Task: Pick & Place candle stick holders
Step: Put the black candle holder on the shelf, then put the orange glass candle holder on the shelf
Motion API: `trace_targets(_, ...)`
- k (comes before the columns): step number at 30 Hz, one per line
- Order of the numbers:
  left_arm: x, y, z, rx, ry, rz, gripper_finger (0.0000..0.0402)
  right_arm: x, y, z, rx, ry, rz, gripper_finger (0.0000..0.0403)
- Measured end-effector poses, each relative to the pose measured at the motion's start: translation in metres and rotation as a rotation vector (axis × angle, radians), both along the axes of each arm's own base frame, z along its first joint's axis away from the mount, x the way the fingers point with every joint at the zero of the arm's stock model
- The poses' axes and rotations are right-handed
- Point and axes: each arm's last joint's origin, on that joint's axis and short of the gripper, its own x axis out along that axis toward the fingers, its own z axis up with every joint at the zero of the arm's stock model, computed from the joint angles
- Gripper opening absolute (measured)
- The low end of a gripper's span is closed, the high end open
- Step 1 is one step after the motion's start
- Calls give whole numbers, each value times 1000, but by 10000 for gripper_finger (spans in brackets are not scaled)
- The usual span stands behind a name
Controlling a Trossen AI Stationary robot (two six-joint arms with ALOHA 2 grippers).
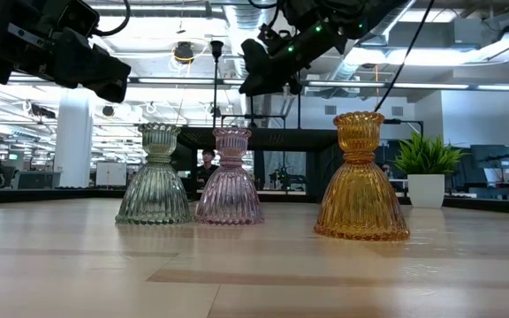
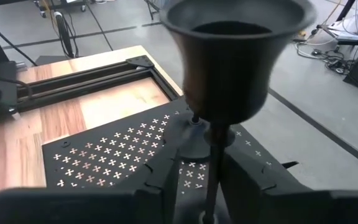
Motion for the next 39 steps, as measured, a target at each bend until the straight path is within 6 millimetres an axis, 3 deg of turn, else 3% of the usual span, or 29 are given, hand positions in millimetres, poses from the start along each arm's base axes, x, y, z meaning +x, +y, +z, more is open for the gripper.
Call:
trace_targets(19, 0, 0, 0, 0, 0, 0, 10, -3, 7, -9, 41, 100, 7, 211)
trace_targets(28, 0, 0, 0, 0, 0, 0, 10, -21, 18, 4, 83, 180, 11, 213)
trace_targets(35, 0, 0, 0, 0, 0, 0, 10, -48, 30, 23, 133, 265, 45, 198)
trace_targets(39, 0, 0, 0, 0, 0, 0, 10, -71, 48, 31, 271, 353, 133, 185)
